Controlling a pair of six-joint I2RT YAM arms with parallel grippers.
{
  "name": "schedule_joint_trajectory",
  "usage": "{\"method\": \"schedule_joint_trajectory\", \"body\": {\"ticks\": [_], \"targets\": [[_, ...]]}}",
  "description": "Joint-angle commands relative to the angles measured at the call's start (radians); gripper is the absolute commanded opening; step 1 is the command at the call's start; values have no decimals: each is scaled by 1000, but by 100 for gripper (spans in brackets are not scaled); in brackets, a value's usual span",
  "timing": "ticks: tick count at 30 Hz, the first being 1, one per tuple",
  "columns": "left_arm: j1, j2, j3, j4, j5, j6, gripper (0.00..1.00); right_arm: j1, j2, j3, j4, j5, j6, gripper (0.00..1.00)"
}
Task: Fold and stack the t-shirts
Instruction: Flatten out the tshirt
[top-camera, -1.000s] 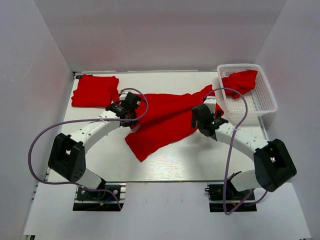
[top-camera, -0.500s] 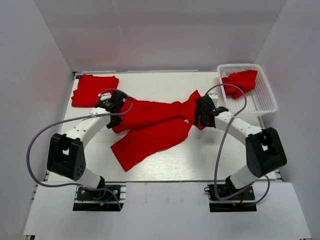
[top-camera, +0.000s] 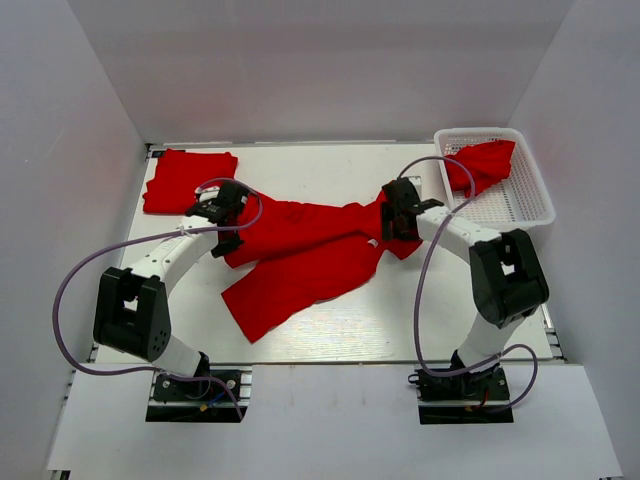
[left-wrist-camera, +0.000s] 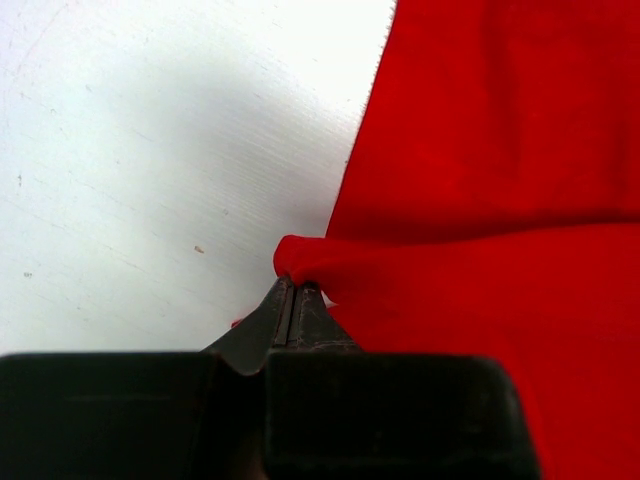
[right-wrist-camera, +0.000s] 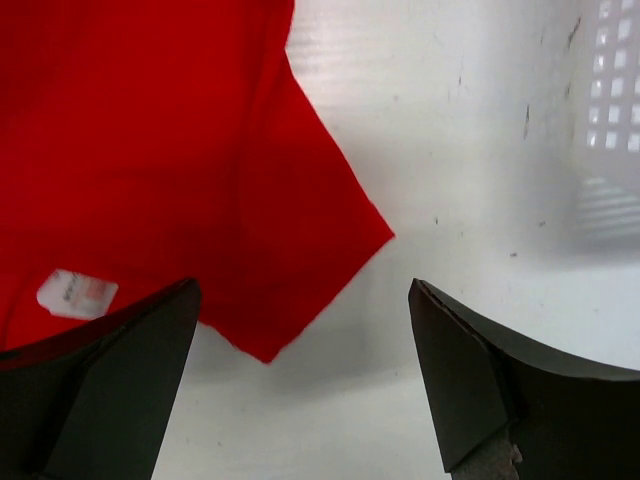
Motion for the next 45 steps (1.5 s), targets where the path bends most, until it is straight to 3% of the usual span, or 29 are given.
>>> {"method": "schedule_joint_trajectory", "body": {"ticks": [1, 11, 15, 16, 22, 25, 28, 35, 45], "targets": [[14, -46, -13, 18, 5, 8, 0, -11, 46, 75, 21, 12, -21, 90], [23, -46, -22, 28, 15, 26, 0, -34, 103, 94, 21, 55, 12, 88], [23, -46, -22, 28, 15, 26, 0, -47, 114, 86, 19, 46, 19, 73], [23, -46, -22, 28, 15, 26, 0, -47, 115, 89, 19, 40, 17, 62], [23, -37, -22, 28, 15, 26, 0, -55, 123, 80, 56, -9, -10, 42], [23, -28, -13, 28, 15, 26, 0, -57, 118, 79, 77, -37, -29, 26], [23, -19, -13, 28, 15, 26, 0, -57, 118, 79, 91, -68, -44, 0], [23, -19, 31, 28, 15, 37, 0, -60, 55, 65, 100, -49, -24, 0], [23, -138, 156, 77, 10, 103, 0, -78, -222, 129, 62, 44, 37, 0]]}}
